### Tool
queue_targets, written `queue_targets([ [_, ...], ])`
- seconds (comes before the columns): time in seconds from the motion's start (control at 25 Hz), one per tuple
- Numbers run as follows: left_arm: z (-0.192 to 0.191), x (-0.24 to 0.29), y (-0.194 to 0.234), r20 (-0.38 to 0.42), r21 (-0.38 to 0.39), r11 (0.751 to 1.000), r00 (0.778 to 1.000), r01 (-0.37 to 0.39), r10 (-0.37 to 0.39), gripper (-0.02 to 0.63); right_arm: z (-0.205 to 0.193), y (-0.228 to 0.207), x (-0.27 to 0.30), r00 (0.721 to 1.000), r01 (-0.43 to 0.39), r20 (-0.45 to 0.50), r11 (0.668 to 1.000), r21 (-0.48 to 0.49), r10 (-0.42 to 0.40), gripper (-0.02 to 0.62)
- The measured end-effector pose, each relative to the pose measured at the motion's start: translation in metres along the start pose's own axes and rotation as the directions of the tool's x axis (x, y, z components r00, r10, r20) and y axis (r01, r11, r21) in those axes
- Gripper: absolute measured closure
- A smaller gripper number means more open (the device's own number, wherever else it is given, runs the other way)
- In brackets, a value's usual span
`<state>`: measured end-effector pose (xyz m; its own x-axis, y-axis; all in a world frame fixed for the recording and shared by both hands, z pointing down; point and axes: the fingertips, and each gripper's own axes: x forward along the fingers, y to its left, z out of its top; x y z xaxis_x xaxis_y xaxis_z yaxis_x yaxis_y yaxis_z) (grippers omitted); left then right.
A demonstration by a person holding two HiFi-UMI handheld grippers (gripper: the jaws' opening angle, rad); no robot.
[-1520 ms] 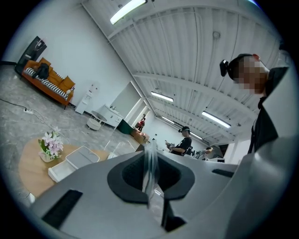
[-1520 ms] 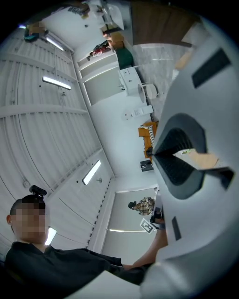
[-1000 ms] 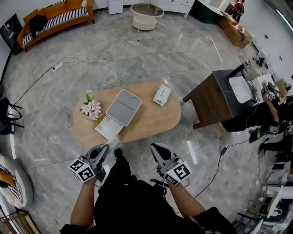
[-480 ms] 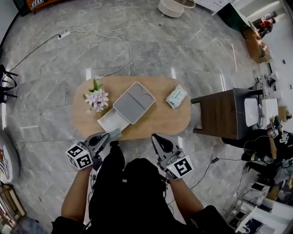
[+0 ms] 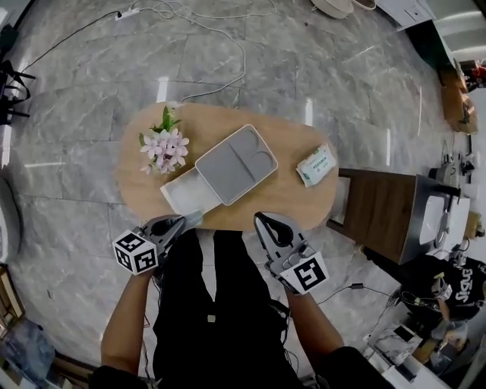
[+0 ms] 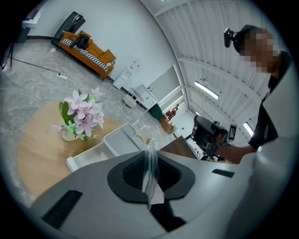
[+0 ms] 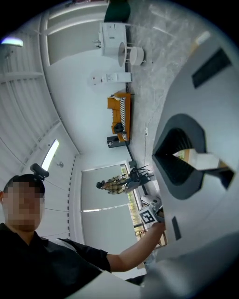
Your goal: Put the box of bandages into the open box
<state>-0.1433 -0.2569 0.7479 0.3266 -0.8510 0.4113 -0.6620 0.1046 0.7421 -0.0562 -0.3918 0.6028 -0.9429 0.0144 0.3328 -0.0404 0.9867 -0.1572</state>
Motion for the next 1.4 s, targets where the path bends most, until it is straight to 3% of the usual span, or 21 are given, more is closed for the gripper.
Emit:
queue_targets([
  [0.2, -0.018, 0.029, 0.038, -0.026, -0.055, 0.995, 0.996, -0.084, 0.083, 0.577, -0.043, -0.027, 0.028, 0.995, -0.083, -0.055, 0.996, 0.034, 0.085, 0.584],
  [0.4, -0.031, 0.050, 0.071, -0.041, -0.068, 0.982, 0.984, -0.174, 0.171, 0.577, -0.067, -0.046, 0.056, 0.983, -0.167, -0.077, 0.986, 0.003, 0.167, 0.583],
  [0.76, -0.056, 0.094, 0.110, -0.233, 0.012, 0.983, 0.955, -0.184, 0.181, 0.577, -0.093, -0.064, 0.098, 0.970, -0.237, -0.064, 0.971, -0.025, 0.235, 0.584],
  [1.12, -0.078, 0.125, 0.135, -0.420, 0.105, 0.979, 0.884, -0.175, 0.203, 0.577, -0.109, -0.069, 0.113, 0.971, -0.239, -0.028, 0.971, 0.015, 0.239, 0.583],
  [1.4, -0.087, 0.141, 0.143, -0.496, 0.167, 0.974, 0.841, -0.152, 0.216, 0.577, -0.128, -0.078, 0.102, 0.971, -0.230, -0.055, 0.973, 0.035, 0.231, 0.583],
])
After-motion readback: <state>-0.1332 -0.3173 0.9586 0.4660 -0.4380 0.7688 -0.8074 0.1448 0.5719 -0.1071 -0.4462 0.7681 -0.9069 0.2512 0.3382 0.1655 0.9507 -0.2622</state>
